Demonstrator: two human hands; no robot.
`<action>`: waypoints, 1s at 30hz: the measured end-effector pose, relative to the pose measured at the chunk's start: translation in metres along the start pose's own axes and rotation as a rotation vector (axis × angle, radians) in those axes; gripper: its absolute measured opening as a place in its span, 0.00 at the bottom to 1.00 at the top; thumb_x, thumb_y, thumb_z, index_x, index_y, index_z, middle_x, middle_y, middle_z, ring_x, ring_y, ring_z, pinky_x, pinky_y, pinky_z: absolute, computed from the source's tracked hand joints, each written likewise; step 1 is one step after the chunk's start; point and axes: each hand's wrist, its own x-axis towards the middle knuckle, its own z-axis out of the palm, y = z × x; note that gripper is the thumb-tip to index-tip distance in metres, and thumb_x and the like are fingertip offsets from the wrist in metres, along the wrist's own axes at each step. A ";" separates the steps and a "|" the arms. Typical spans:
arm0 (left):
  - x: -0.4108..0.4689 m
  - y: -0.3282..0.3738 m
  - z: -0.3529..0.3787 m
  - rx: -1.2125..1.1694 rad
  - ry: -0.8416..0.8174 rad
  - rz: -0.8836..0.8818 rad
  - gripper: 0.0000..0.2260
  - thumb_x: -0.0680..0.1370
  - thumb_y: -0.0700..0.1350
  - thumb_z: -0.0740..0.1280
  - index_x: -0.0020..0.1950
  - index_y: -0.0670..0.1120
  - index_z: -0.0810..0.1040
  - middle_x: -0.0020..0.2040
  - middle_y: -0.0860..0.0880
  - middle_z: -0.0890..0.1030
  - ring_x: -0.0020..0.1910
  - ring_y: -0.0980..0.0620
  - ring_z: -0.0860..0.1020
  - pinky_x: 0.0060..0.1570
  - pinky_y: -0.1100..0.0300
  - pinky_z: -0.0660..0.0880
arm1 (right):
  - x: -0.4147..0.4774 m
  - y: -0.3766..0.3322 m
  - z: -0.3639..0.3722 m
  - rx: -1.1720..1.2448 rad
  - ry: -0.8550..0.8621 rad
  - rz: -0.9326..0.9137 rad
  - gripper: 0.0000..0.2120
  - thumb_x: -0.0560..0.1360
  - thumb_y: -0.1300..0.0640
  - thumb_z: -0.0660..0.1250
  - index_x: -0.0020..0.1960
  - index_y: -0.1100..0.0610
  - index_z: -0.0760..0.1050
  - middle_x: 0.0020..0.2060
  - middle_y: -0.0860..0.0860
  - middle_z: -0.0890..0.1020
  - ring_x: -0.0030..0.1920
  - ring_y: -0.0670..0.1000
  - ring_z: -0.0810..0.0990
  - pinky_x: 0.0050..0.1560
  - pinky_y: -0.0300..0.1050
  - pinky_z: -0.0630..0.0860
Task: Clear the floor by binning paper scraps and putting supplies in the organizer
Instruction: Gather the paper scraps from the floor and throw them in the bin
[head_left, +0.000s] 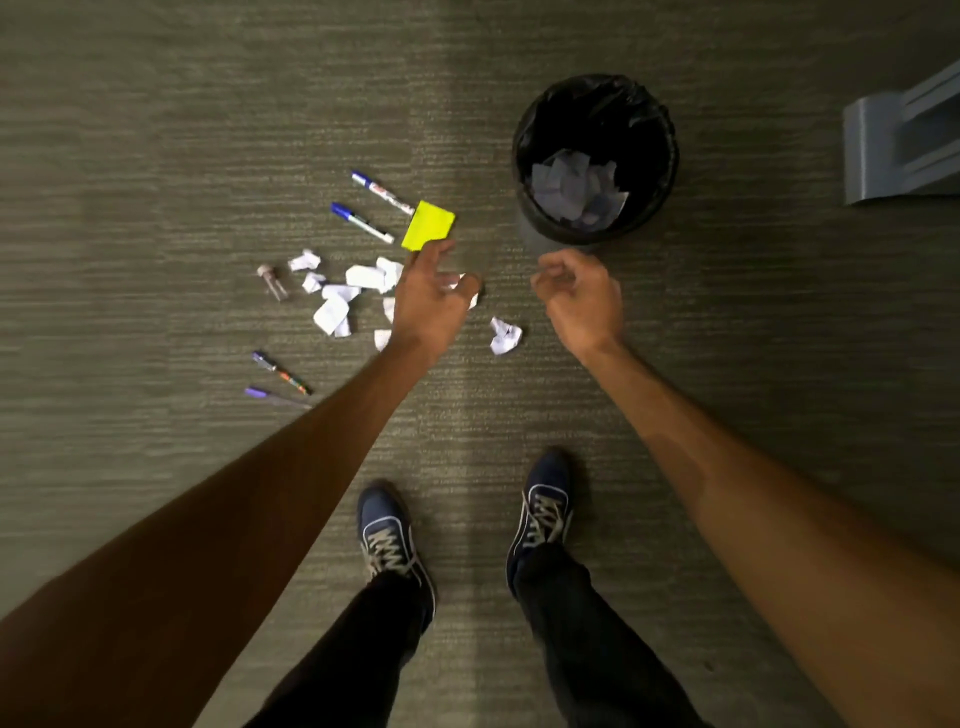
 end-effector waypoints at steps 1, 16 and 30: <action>-0.008 -0.014 -0.007 0.017 0.016 -0.010 0.27 0.66 0.52 0.67 0.63 0.42 0.77 0.56 0.43 0.79 0.41 0.71 0.76 0.48 0.73 0.72 | -0.007 0.004 0.008 0.003 -0.014 0.019 0.12 0.75 0.58 0.71 0.57 0.60 0.81 0.52 0.57 0.85 0.51 0.55 0.84 0.58 0.48 0.77; -0.020 -0.232 -0.027 0.363 -0.071 -0.065 0.37 0.66 0.60 0.77 0.71 0.53 0.70 0.69 0.46 0.71 0.65 0.44 0.76 0.60 0.54 0.75 | 0.009 0.146 0.149 -0.255 -0.098 0.017 0.35 0.65 0.53 0.81 0.69 0.52 0.73 0.63 0.58 0.71 0.54 0.50 0.74 0.55 0.39 0.73; 0.037 -0.311 -0.003 0.436 0.063 0.012 0.34 0.72 0.50 0.77 0.73 0.44 0.67 0.71 0.45 0.70 0.68 0.47 0.72 0.61 0.60 0.69 | 0.068 0.225 0.232 -0.493 0.060 -0.161 0.22 0.76 0.52 0.71 0.69 0.48 0.74 0.63 0.58 0.70 0.59 0.57 0.75 0.58 0.55 0.78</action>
